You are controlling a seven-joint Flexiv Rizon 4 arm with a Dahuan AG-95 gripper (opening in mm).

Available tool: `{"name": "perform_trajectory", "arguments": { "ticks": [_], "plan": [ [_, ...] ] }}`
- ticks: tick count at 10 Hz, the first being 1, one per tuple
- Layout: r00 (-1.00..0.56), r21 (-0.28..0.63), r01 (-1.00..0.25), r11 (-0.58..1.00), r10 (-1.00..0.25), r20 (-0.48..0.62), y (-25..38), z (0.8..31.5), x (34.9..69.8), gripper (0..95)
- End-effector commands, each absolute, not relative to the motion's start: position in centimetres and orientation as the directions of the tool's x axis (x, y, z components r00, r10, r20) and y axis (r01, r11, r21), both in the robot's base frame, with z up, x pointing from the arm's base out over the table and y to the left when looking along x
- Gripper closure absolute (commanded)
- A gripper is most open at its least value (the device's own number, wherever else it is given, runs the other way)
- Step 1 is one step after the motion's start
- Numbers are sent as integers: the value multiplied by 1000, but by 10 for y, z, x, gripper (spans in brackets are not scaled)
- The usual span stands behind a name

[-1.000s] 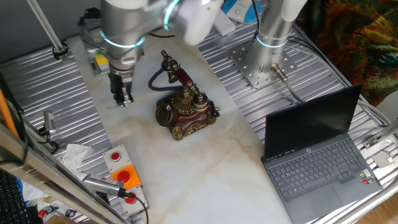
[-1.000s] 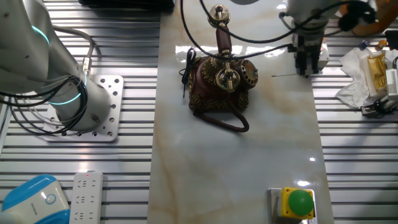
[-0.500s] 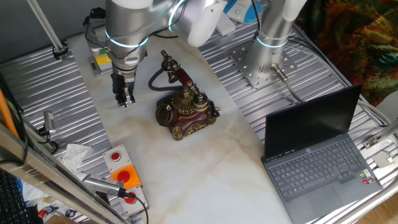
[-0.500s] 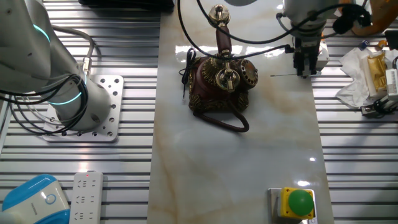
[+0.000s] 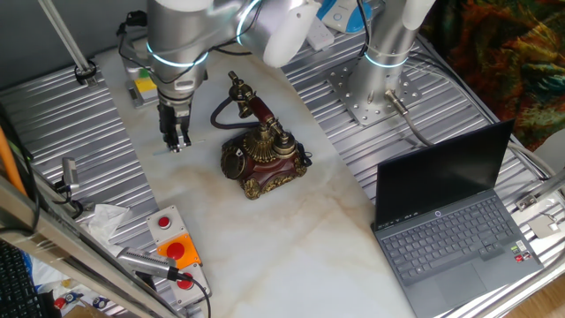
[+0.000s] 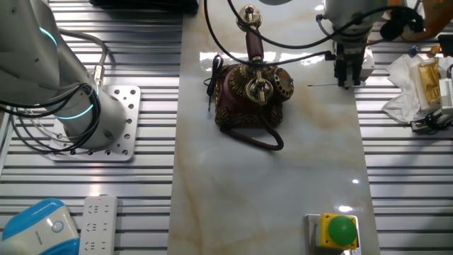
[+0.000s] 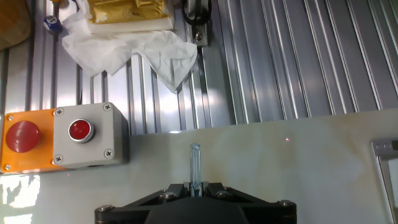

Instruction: Dial a number on an old rotary phone

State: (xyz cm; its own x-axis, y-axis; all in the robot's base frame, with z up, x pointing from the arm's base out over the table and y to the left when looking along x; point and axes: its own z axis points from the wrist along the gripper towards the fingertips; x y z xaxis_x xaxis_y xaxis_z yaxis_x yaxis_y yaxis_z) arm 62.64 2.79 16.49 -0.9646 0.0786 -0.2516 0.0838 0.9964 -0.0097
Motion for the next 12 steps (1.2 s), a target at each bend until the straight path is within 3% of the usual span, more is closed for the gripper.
{"name": "perform_trajectory", "arguments": {
  "ticks": [1,12],
  "plan": [
    [-968,-19,79,997,72,-240,28,166,625,950],
    [-981,33,47,998,52,-186,28,166,625,950]
  ]
}}
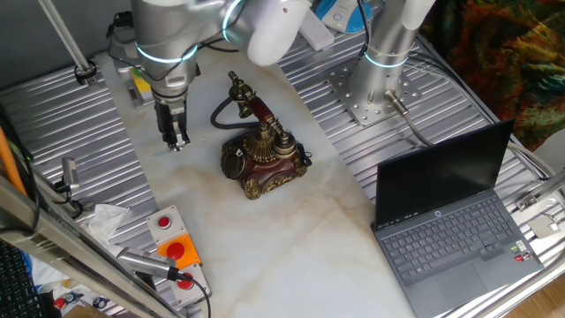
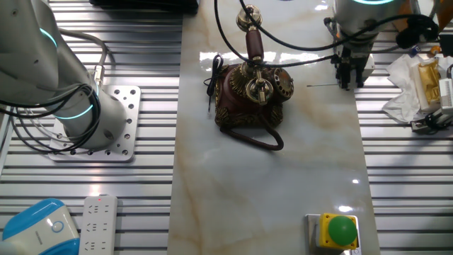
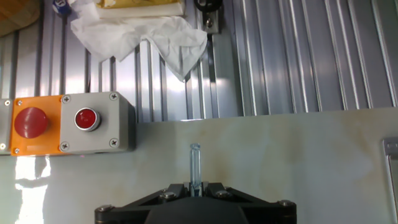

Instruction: Dial a number on an old rotary phone

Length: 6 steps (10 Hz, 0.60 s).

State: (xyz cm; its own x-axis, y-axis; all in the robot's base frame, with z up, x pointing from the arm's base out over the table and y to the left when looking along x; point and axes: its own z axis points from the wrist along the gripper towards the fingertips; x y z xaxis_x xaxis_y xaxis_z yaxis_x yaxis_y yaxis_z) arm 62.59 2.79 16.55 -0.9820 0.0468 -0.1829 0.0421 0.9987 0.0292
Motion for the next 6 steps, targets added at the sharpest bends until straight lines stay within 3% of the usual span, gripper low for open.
{"name": "perform_trajectory", "arguments": {
  "ticks": [1,6],
  "plan": [
    [-982,35,51,998,56,-183,28,166,625,950],
    [-978,38,98,994,104,-182,28,166,625,950]
  ]
}}
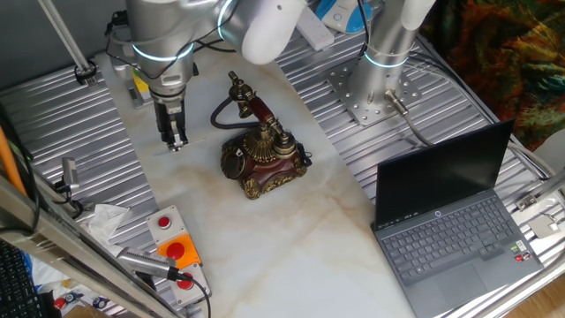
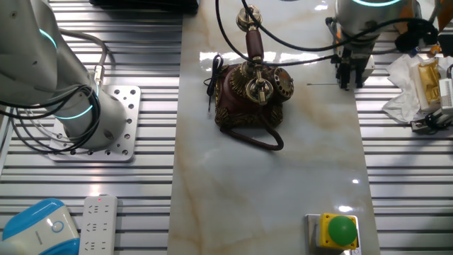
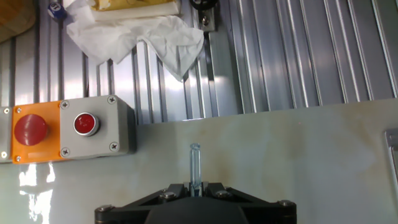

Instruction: Dial a number on an old rotary phone

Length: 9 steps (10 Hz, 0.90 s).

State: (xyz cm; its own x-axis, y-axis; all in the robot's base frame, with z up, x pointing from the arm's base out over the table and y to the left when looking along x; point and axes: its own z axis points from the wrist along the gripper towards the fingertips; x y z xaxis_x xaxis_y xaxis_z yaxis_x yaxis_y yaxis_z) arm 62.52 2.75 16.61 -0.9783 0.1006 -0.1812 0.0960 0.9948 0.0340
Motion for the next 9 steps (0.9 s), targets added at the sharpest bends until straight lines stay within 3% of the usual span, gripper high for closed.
{"name": "perform_trajectory", "arguments": {
  "ticks": [1,9],
  "plan": [
    [-977,38,107,994,112,-180,28,166,625,950],
    [-945,-23,234,972,222,-240,29,174,596,950]
  ]
}}
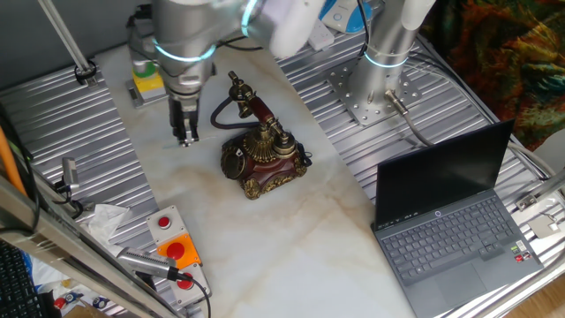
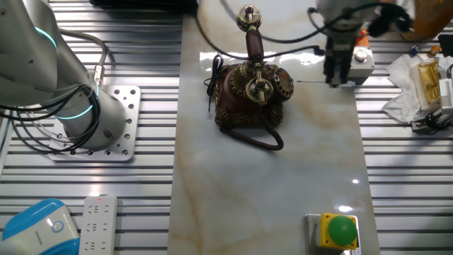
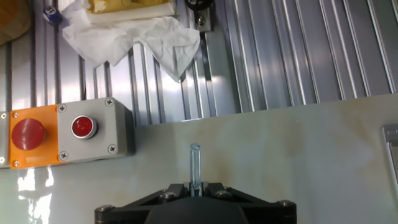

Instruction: Dial a number on an old rotary phone

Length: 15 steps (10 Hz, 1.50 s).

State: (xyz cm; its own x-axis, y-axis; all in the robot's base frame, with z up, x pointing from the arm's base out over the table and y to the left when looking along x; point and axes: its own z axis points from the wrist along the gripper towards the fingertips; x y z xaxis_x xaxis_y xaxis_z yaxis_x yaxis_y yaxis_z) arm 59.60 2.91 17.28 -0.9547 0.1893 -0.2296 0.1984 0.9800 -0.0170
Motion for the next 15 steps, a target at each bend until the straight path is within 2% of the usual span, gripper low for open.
{"name": "perform_trajectory", "arguments": {
  "ticks": [1,4,9,15],
  "plan": [
    [-941,-36,247,968,231,-249,29,180,595,950],
    [-936,-47,246,968,225,-269,25,187,586,950],
    [-925,-45,243,969,217,-311,26,179,545,950],
    [-938,-48,215,975,193,-288,36,174,544,950]
  ]
}}
